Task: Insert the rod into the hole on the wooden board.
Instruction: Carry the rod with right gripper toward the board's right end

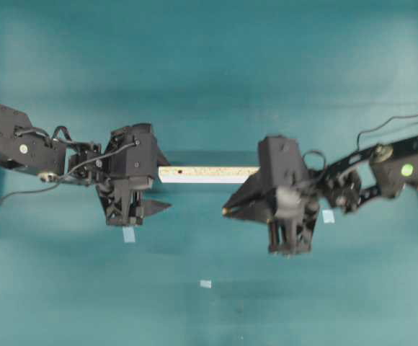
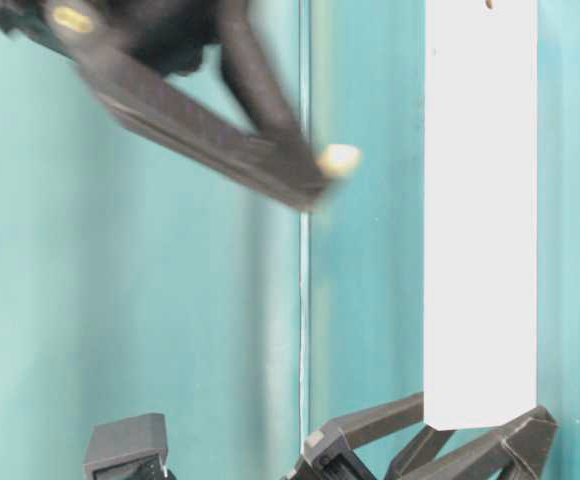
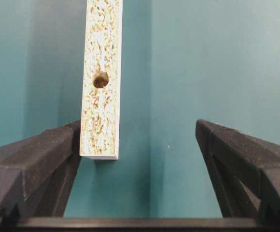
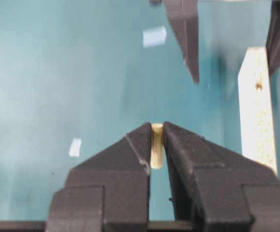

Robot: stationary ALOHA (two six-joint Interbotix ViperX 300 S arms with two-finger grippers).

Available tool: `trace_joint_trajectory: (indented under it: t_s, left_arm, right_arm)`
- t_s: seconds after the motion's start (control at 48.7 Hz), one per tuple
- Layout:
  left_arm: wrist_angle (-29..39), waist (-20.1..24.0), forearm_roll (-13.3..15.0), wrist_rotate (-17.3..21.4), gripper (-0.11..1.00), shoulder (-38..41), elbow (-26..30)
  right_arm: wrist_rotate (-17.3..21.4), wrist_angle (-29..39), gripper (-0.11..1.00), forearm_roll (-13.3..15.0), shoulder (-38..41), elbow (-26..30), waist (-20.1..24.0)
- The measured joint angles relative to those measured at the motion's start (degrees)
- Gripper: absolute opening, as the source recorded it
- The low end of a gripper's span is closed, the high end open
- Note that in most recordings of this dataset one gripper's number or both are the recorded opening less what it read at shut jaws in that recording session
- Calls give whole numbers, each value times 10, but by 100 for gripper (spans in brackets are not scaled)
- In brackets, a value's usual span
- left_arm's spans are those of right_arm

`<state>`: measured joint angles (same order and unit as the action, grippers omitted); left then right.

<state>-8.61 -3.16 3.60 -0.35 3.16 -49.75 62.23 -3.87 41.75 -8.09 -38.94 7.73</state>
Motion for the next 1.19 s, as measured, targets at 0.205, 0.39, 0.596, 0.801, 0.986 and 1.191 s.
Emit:
trace_joint_trajectory:
  t_s: [0.205, 0.39, 0.596, 0.801, 0.986, 1.191]
  left_arm:
    - [0, 0, 0, -4, 100, -1, 0]
    - [-1, 0, 0, -4, 99, 9, 0]
    - [-8, -1, 0, -4, 99, 32, 13]
    - [-14, 17, 0, -3, 99, 51, 30]
    - [-15, 33, 0, -3, 96, 53, 32]
    - [-15, 33, 0, -2, 80, 53, 31]
  right_arm:
    - [-27, -77, 10, 3, -10, -29, -45]
    - [-74, -168, 10, -4, -16, -40, -98]
    - [-140, -270, 10, -56, -16, -45, -142]
    - [-272, -356, 10, -159, -16, -52, -154]
    - [-360, -441, 10, -223, -16, -96, -155]
    - [-369, -460, 10, -236, -30, -160, -155]
